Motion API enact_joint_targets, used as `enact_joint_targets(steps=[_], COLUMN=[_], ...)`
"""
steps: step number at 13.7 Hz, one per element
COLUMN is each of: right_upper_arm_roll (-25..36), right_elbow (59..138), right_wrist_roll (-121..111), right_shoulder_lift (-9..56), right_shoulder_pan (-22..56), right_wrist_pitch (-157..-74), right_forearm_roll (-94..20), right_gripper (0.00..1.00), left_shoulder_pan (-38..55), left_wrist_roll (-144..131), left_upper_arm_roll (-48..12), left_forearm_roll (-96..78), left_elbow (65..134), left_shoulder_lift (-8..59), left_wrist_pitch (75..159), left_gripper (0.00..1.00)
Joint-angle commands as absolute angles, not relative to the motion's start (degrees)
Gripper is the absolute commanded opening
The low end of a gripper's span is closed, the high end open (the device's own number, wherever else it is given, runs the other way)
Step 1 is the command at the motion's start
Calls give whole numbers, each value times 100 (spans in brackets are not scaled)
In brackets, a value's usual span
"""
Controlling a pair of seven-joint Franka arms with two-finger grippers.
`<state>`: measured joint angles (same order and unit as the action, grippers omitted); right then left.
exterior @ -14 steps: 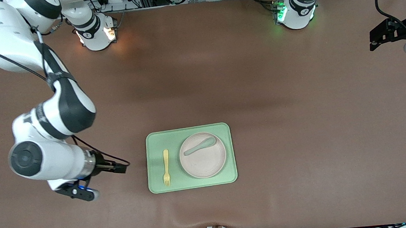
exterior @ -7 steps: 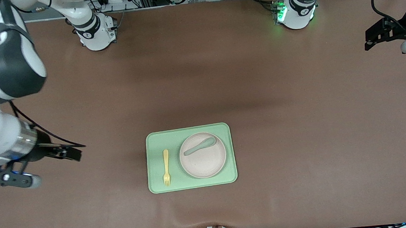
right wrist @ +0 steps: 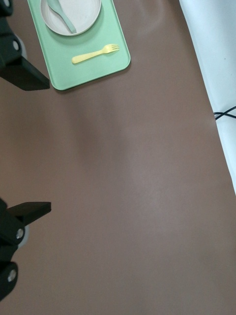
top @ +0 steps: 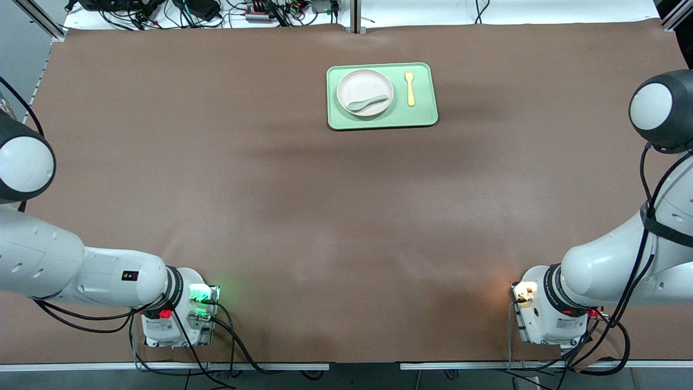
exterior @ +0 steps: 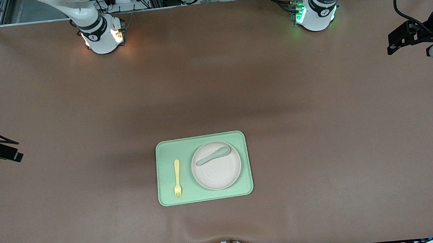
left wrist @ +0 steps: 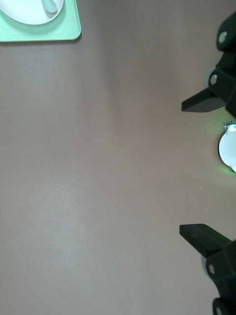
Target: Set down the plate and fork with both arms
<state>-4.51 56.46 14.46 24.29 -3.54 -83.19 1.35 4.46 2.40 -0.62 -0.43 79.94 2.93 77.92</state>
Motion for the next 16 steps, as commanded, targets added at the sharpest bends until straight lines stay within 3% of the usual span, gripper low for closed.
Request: enact_joint_targets(steps=[1,3,6,12,16], right_upper_arm_roll=[-71,87,447,431,211], right_elbow=[8034,8918,9078,8809,8543], right_wrist_roll=[1232,819,406,448,492], right_shoulder_lift=[910,345,124,377,343], right_shoulder_pan=[-229,-228,-132,-70,-9], right_wrist_pitch=[-9434,-9843,-9659,-9554,-8862], right_forearm_roll=[-87,-167,-167,-71,534], right_gripper=[100,100,100,100,100], left_shoulder_pan=[448,431,448,448,422], left_wrist_roll=[52,79,18,88,97], left_upper_arm_roll=[-79,-62,-79,-62,-62], left_forearm_roll=[-88,-62,-44,-53,-44], left_elbow=[8051,8051,8051,8051,8051], left_shoulder_lift=[202,193,202,237,246], left_wrist_pitch=[7734,7734,7743,7743,7752], left_gripper=[100,100,100,100,100])
